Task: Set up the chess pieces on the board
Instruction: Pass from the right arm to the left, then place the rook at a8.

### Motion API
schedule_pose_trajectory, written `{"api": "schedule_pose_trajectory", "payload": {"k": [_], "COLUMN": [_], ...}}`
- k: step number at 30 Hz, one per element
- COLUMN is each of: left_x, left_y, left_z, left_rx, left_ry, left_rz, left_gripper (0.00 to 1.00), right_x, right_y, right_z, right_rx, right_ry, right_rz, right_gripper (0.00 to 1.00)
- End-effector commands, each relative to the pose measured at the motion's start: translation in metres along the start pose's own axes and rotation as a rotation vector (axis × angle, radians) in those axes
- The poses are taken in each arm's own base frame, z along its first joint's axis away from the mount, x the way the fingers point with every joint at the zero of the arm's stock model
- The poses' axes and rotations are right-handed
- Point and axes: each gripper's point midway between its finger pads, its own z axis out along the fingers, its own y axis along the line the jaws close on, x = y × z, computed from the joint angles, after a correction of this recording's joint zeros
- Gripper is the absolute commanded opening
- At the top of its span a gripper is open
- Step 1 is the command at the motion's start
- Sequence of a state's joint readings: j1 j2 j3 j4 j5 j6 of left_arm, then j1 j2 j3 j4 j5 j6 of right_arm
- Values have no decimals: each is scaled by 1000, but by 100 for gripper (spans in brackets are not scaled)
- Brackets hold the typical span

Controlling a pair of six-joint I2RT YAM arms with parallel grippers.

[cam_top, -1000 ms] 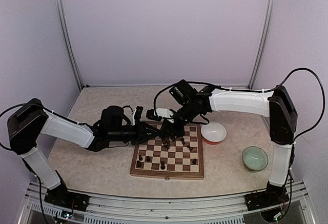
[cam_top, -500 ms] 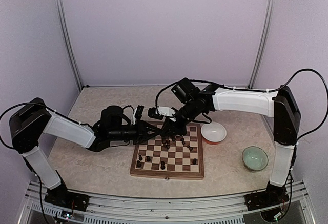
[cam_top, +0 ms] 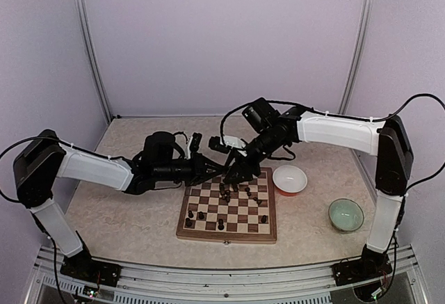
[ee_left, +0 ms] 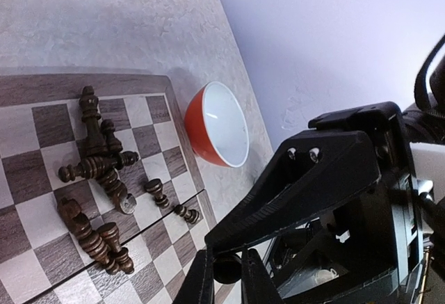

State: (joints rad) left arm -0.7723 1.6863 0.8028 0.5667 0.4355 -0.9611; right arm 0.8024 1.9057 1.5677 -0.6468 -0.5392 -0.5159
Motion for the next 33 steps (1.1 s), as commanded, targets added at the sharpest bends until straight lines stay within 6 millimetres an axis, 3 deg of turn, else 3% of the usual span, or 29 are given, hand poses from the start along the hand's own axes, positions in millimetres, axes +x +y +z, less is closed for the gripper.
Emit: {"api": "schedule_pose_trajectory", "payload": {"k": [1, 7, 10, 14, 18, 24, 33], "left_x": [2, 10, 27, 52, 78, 112, 139], "left_y": [-2, -14, -20, -31, -32, -37, -38], "left_z": [9, 25, 35, 53, 69, 86, 95], "left_rx": [-87, -229, -291, -354, -422, -458, -495], "left_ry": [57, 150, 224, 311, 384, 482, 562], "left_rz": [102, 267, 336, 439, 531, 609, 667], "left_gripper": [8, 7, 7, 7, 6, 6, 5], "right_x": [-14, 25, 51, 86, 106, 115, 120], "right_y": [0, -29, -50, -74, -80, -80, -77], "right_z": [-60, -131, -165, -191, -192, -184, -182], "right_rx": [-72, 61, 200, 352, 395, 386, 389], "right_ry": [-130, -217, -250, -280, -262, -245, -231], "right_rz": [32, 125, 181, 278, 306, 305, 297], "right_gripper": [52, 53, 53, 54, 54, 54, 54]}}
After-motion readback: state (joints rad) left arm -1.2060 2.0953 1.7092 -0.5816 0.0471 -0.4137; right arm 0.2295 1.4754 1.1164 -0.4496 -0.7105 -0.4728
